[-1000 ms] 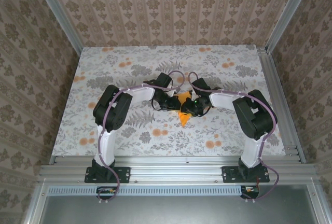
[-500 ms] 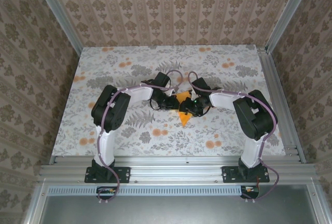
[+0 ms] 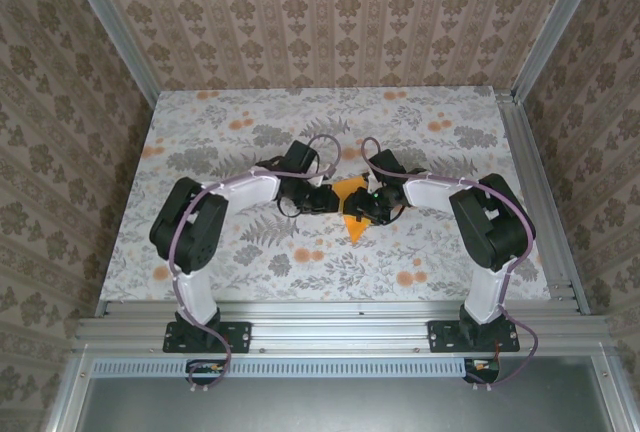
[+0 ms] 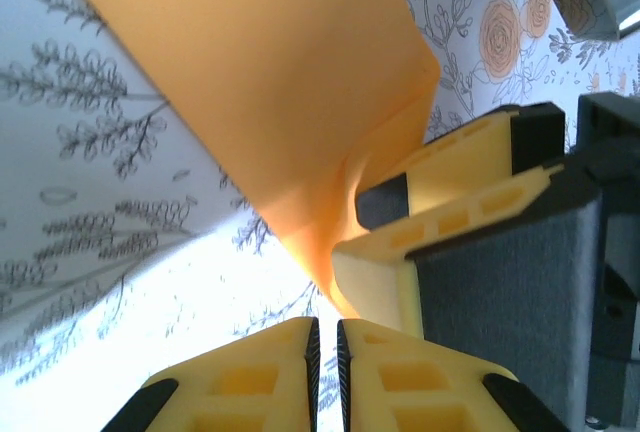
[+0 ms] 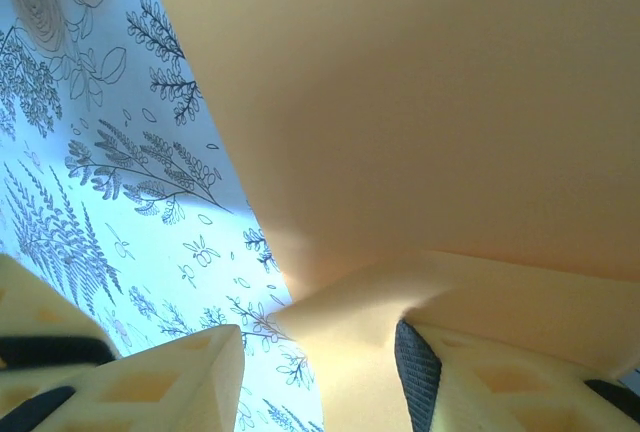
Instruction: Fold a paper plane with a square sheet of paper (pick it up from the middle)
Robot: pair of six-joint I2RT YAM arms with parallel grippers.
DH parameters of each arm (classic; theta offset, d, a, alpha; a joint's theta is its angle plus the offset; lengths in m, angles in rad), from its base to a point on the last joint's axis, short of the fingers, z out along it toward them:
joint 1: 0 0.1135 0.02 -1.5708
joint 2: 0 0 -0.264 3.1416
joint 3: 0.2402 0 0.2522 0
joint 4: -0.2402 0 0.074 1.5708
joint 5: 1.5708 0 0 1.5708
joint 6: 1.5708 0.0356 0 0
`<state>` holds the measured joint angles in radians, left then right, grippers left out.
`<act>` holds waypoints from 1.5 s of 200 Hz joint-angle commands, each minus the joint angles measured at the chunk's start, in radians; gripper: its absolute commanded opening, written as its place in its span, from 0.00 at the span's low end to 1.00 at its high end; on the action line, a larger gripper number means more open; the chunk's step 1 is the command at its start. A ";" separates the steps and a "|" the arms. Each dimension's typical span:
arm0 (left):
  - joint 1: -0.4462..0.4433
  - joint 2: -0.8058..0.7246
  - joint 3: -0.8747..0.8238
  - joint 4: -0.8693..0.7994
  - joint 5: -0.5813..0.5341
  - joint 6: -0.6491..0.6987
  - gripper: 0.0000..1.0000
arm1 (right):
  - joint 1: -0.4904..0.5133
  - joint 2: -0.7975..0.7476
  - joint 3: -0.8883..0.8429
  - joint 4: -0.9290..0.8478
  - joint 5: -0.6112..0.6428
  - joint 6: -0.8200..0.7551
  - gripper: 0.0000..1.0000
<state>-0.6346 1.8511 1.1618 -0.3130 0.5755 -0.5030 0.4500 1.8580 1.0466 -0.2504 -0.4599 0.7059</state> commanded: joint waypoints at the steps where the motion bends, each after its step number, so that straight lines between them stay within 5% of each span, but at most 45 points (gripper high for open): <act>1: -0.012 -0.047 -0.039 0.024 -0.015 -0.041 0.17 | 0.005 0.029 -0.038 -0.036 0.056 -0.013 0.51; 58: -0.080 -0.067 -0.071 0.061 -0.022 -0.073 0.16 | 0.004 0.020 -0.051 -0.027 0.053 -0.004 0.48; 111: -0.107 -0.010 -0.067 0.131 -0.014 -0.097 0.14 | 0.001 0.010 -0.072 -0.019 0.055 0.003 0.30; 149: -0.108 0.030 -0.049 0.144 -0.025 -0.089 0.12 | -0.002 0.006 -0.080 -0.010 0.046 0.005 0.07; 300: -0.091 0.155 0.039 0.036 -0.101 0.003 0.11 | -0.005 0.010 -0.083 -0.006 0.026 -0.006 0.04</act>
<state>-0.7315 1.9800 1.1740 -0.2131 0.5201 -0.5526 0.4385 1.8515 0.9970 -0.2062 -0.4496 0.7094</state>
